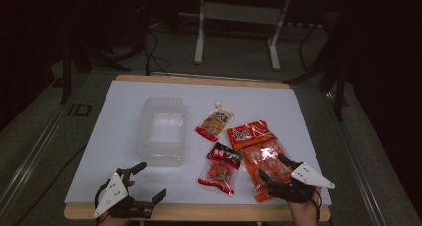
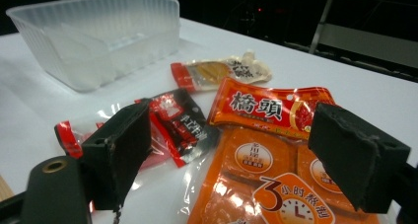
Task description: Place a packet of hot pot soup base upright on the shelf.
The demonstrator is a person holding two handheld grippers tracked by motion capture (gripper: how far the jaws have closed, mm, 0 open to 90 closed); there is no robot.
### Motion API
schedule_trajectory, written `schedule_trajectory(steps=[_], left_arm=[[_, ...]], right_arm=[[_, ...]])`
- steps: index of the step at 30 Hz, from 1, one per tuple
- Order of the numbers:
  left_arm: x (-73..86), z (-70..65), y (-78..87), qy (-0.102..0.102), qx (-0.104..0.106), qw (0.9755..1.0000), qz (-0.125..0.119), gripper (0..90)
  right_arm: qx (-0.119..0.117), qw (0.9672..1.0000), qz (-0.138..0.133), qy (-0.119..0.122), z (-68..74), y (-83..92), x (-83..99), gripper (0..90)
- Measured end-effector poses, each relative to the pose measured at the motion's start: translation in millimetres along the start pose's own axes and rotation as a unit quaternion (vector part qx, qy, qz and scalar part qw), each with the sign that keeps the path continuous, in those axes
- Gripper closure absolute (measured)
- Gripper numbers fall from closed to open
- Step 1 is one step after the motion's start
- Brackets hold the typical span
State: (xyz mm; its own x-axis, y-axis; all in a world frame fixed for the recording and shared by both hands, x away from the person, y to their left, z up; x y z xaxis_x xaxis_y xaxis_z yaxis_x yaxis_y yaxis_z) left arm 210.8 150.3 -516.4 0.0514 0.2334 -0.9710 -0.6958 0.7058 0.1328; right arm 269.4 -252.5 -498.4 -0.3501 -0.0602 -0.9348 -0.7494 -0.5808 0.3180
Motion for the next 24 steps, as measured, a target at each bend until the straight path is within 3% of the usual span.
schedule_trajectory(steps=[4,6,15,17,19,22,24], left_arm=[[0.1,-0.3,-0.3,-0.001,0.001,1.0,-0.001,3.0],[0.0,-0.6,-0.6,-0.002,0.001,1.0,-0.001,3.0],[-0.5,-1.6,-0.6,-0.003,0.002,1.0,-0.001,3.0],[-1.2,-2.6,-0.4,-0.007,0.003,1.0,-0.001,3.0],[-1.3,-2.8,-0.6,-0.008,0.003,1.0,-0.001,3.0],[-1.4,-2.9,-0.9,-0.01,0.003,0.9999,-0.001,3.0],[-1.5,-2.4,-1.1,-0.009,0.002,1.0,-0.002,3.0]], right_arm=[[-0.009,0.9999,0.011,-0.002,0.1,-1.0,1.7,13.8],[-0.006,0.9995,0.032,-0.007,1.2,-0.3,3.0,13.1],[-0.001,0.9995,0.03,0.009,9.2,5.9,-0.4,12.0],[0.007,0.9997,0.015,0.02,13.3,5.6,-4.6,12.8],[-0.01,0.9996,0.021,0.014,17.1,5.0,-8.0,13.4],[-0.002,0.9995,0.018,0.026,19.7,6.8,-13.6,14.1],[-0.012,0.9995,0.009,0.029,23.4,10.2,-25.7,14.1]])
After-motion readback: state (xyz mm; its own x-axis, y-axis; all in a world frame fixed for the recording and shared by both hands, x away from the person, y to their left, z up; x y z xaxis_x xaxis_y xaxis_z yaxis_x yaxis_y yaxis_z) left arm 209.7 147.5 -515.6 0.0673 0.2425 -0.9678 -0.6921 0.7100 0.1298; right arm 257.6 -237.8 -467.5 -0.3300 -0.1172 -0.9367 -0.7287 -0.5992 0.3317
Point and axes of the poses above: each handheld gripper's, and its own axes: y roughly backward along the jaws, x roughly out of its underside, z roughly to its left, the point moved 5 cm from there along -y, roughly forward along the jaws, and after that the axes turned 12 degrees about -y, right-handed, at the moved point
